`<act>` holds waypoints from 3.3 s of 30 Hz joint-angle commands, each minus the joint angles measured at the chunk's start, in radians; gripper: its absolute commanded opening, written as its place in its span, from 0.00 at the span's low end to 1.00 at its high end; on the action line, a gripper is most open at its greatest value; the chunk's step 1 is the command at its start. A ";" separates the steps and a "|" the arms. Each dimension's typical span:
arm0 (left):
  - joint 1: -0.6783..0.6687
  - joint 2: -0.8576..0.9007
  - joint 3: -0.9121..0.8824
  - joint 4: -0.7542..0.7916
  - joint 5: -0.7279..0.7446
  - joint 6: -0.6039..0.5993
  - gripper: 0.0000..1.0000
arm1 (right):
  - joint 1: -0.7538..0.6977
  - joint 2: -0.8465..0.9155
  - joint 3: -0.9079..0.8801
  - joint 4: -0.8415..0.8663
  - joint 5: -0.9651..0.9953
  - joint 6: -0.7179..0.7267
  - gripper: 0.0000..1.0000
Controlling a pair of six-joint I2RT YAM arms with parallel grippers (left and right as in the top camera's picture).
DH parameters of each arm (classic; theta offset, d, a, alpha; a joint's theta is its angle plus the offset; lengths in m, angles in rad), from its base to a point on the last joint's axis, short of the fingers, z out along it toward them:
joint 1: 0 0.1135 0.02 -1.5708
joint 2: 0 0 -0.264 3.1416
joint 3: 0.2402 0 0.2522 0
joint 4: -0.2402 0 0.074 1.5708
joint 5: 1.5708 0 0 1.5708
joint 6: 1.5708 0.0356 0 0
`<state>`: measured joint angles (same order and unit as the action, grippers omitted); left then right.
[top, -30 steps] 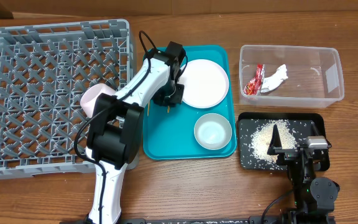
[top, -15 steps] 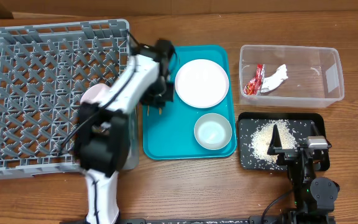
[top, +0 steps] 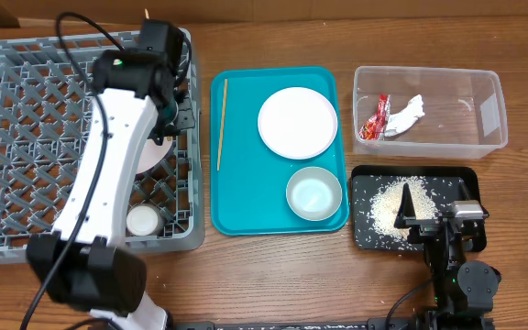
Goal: Sort waste into correct bins and load items into the dishwasher
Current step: 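Lift the chopsticks and place them into the dish rack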
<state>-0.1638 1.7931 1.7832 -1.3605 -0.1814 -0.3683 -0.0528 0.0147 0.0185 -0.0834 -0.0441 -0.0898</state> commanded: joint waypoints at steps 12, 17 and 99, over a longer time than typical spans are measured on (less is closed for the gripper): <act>0.005 0.188 -0.087 0.091 -0.061 -0.098 0.04 | -0.005 -0.012 -0.011 0.004 0.008 -0.005 1.00; 0.000 0.240 -0.087 0.084 0.019 0.033 0.05 | -0.005 -0.012 -0.011 0.004 0.008 -0.005 1.00; -0.130 0.474 0.036 0.211 0.161 0.005 0.04 | -0.005 -0.012 -0.011 0.004 0.008 -0.005 1.00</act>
<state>-0.2993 2.2822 1.7943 -1.1297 -0.0429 -0.3641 -0.0525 0.0147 0.0185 -0.0830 -0.0441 -0.0898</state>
